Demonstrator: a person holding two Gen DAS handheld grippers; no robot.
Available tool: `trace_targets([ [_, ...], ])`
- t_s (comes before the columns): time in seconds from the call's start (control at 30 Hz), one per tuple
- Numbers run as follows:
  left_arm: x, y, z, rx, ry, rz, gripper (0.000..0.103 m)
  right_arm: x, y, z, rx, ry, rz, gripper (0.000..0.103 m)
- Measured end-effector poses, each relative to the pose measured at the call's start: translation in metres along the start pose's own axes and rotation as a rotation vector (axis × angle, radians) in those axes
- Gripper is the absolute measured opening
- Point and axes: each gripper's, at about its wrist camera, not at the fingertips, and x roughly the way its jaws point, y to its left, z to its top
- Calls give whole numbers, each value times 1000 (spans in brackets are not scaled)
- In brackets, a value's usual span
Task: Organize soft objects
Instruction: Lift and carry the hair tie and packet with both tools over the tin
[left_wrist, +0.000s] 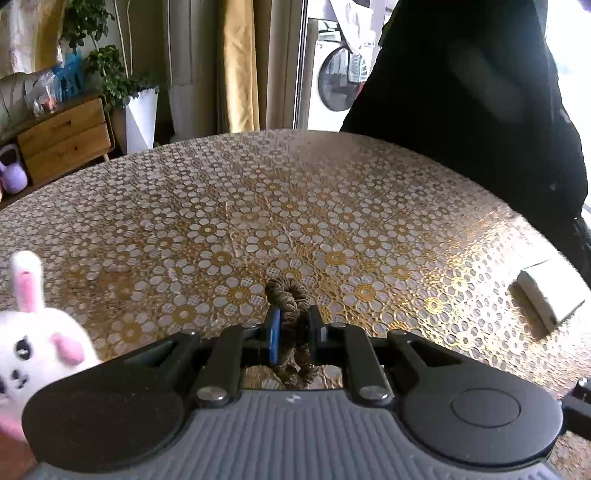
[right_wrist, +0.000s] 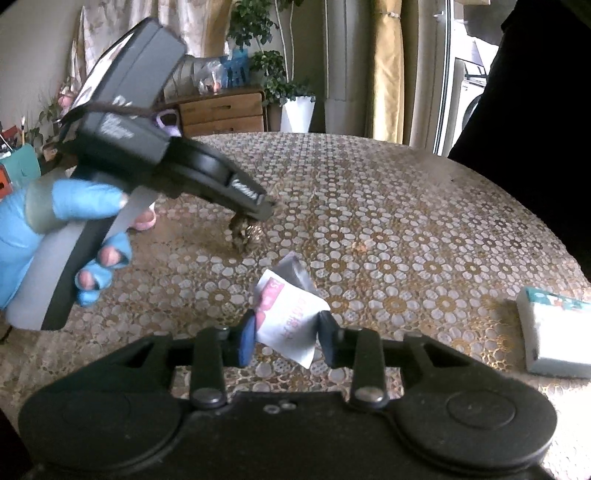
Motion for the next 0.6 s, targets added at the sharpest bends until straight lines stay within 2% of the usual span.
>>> trace_targets([
  [0.6,-141,45,-23,-31,-84,-1,15,-88,61,20,-139,-107,45,33],
])
